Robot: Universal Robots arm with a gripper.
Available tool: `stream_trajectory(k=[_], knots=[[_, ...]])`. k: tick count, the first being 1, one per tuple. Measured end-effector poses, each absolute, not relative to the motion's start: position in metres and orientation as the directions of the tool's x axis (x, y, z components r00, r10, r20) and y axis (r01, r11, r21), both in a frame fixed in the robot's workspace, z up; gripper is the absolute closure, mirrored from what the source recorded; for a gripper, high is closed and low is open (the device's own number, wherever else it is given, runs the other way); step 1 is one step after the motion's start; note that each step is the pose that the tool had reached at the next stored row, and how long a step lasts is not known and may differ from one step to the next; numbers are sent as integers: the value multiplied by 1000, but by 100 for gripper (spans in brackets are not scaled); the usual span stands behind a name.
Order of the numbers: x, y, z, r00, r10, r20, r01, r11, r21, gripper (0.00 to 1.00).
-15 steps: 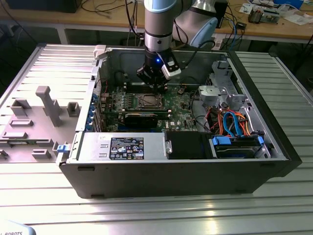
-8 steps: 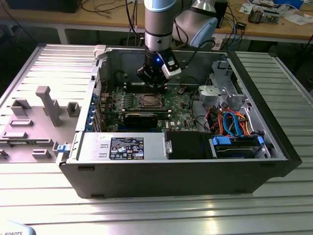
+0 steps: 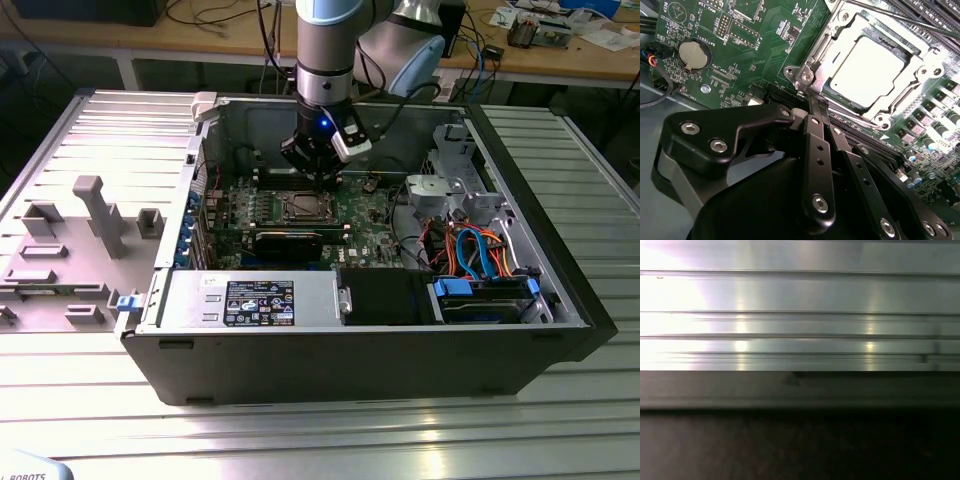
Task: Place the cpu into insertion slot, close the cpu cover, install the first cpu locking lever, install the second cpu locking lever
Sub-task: 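Install the first cpu locking lever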
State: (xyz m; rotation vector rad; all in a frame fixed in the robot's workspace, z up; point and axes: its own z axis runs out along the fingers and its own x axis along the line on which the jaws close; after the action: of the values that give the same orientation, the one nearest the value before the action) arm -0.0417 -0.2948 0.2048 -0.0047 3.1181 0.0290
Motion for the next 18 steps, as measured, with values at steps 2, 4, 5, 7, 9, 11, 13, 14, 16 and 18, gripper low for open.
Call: stream_trajectory(k=[2,4,5,7,9,11,13,14,16,18], knots=[[-42,-295,204,-1000,-3,-23,-3,1000,18,89],[-42,-295,204,-1000,-3,-23,-4,1000,16,89],[-42,-295,204,-1000,-3,-23,-4,1000,14,89],[-42,-295,204,-1000,-3,-23,-3,1000,12,89],[-42,-295,203,-1000,-3,-23,-3,1000,12,89],[-42,-295,203,-1000,-3,-23,-3,1000,12,89],[-42,-295,201,-1000,-3,-23,-4,1000,11,89],[-42,-295,201,-1000,-3,-23,-4,1000,12,89],[-42,-295,201,-1000,-3,-23,-3,1000,25,89],[-42,-295,201,-1000,-3,-23,-3,999,38,89]])
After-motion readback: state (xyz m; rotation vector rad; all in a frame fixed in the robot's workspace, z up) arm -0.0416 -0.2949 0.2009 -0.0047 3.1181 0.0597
